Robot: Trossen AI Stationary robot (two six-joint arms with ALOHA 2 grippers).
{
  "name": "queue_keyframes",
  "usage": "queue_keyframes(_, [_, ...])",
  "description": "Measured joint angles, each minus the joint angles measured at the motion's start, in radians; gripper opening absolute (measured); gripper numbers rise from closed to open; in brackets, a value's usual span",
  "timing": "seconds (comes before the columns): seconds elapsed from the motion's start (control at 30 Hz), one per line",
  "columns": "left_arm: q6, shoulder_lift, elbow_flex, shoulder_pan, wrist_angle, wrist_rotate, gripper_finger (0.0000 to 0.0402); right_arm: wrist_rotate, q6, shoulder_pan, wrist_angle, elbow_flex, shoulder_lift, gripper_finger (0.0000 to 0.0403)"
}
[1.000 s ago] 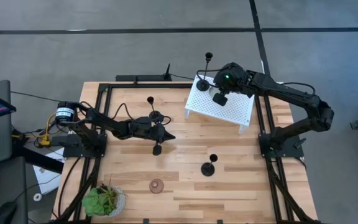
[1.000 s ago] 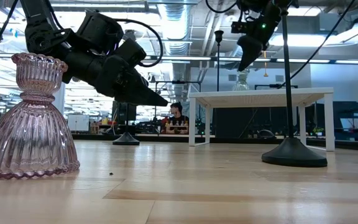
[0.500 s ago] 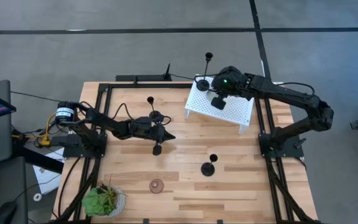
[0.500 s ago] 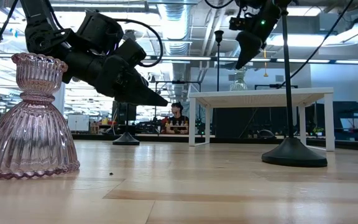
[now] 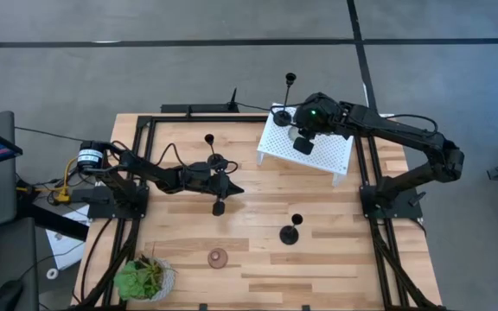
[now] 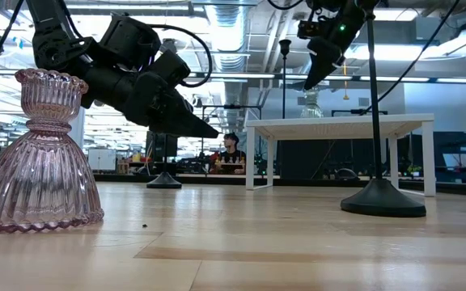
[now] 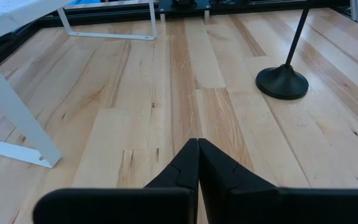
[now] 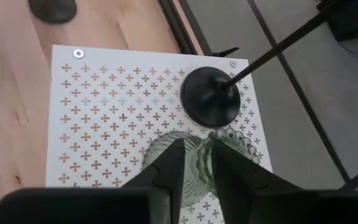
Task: Pick & Place candle stick holders
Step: Put the green candle holder on the shelf, then put the top black candle holder on the shelf
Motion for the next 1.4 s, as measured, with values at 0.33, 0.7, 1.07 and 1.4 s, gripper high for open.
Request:
queue_keyframes(0.33, [0.000,0.000,0.000,0.000,-0.003,0.000,0.0005,0.005,-0.014,0.001,0.033,0.009,-0.002,0.0114])
queue_keyframes(0.7, [0.000,0.000,0.000,0.000,-0.003,0.000,0.0004,0.007,-0.018,0.044,-0.065,0.144,-0.002,0.0135])
queue_keyframes(1.07, [0.000,0.000,0.000,0.000,-0.003,0.000,0.0005,0.006,0.133,0.178,-0.437,0.306,-0.003,0.0106])
queue_keyframes(1.4, [0.000,-0.043,-0.001,0.000,-0.005,0.000,0.0004,0.005,0.332,0.358,-0.654,0.308,-0.011,0.0057])
